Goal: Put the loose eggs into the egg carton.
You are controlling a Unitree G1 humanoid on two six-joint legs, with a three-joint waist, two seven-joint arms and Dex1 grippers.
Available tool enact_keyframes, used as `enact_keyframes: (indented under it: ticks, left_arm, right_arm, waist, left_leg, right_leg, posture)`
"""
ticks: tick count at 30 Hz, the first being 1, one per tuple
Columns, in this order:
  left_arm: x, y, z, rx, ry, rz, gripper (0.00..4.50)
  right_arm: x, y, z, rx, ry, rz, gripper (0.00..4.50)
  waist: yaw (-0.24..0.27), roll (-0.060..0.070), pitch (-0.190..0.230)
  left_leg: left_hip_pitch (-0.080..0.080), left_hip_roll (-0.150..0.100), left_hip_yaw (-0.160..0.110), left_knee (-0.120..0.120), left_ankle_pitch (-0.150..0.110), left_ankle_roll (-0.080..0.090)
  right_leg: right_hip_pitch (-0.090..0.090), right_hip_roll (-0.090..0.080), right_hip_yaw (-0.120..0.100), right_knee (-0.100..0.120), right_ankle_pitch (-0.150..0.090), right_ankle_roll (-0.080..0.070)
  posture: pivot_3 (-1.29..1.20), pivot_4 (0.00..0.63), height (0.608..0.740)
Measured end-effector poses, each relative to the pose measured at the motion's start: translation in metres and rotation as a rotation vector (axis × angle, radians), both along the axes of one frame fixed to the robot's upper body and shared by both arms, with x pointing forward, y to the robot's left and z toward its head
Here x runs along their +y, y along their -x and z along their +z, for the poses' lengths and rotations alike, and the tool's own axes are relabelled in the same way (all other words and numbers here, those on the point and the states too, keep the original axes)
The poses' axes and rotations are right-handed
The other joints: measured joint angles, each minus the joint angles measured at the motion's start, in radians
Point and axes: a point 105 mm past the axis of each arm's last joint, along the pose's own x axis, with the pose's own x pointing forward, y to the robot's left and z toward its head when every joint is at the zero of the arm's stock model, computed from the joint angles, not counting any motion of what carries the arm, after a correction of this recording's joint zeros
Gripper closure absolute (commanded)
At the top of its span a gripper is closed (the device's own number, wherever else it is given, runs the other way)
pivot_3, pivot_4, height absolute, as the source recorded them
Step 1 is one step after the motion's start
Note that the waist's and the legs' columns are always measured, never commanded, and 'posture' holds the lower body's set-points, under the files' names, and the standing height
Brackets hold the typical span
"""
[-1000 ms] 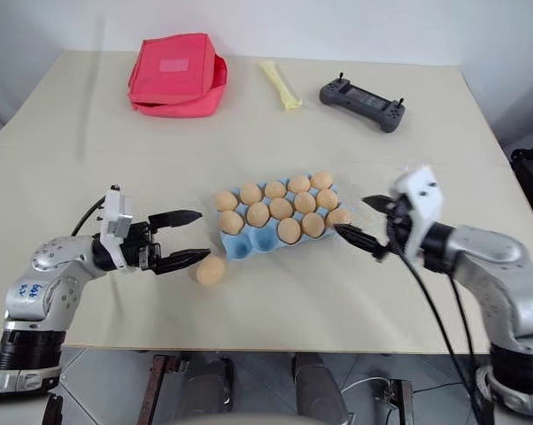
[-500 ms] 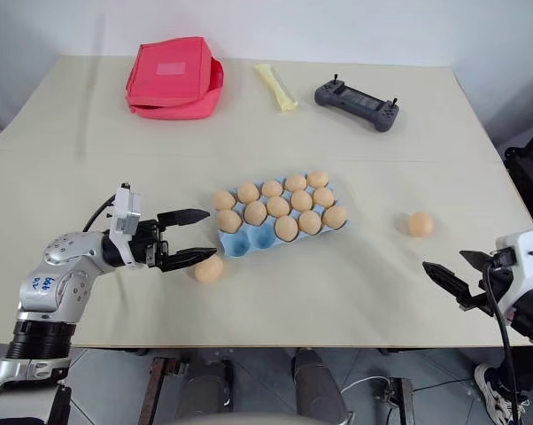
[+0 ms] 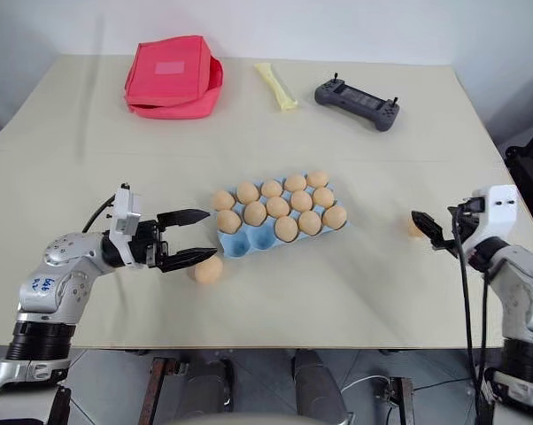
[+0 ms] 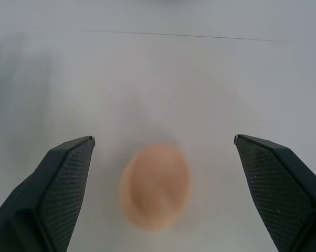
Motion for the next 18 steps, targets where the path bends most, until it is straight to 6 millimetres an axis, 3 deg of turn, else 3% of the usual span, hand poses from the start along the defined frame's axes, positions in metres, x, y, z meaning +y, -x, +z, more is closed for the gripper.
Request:
enact_keyframes:
  ticks: [6,9,15,18]
  left_arm:
    - [0.000,0.005,-0.002,-0.001,-0.005,0.006,0.00]
    - [0.001,0.005,-0.004,0.009,-0.006,0.014,0.00]
    - [0.001,0.009,-0.003,-0.002,-0.008,0.016,0.00]
    - [0.001,0.010,-0.004,0.004,-0.007,0.018,0.00]
  right_arm:
    - [0.004,-0.013,-0.025,0.062,0.006,-0.019,0.04]
    - [0.004,-0.015,-0.031,0.071,0.041,-0.022,0.66]
    - [0.008,-0.011,-0.029,0.076,0.054,-0.015,2.65]
    - [0.019,-0.008,-0.015,0.041,0.068,0.018,2.74]
  waist:
    - [0.001,0.001,0.000]
    - [0.001,0.001,0.000]
    - [0.000,0.001,0.000]
    - [-0.003,0.001,0.000]
  left_leg:
    - [0.000,0.000,0.000,-0.001,-0.001,-0.001]
    - [0.000,0.000,0.000,0.000,-0.001,-0.001]
    - [0.000,0.000,0.000,0.001,-0.001,0.000]
    - [0.000,0.000,0.000,0.000,-0.001,0.000]
  right_leg:
    - [0.000,0.000,0.000,-0.001,-0.001,0.000]
    - [0.000,0.000,0.000,-0.001,-0.001,0.000]
    - [0.000,0.000,0.000,0.001,0.000,0.000]
    - [0.000,0.000,0.000,0.001,0.000,0.000]
  posture:
    - [0.00,0.150,0.740]
    - [0.00,0.150,0.740]
    - [0.00,0.150,0.740]
    - [0.00,0.150,0.740]
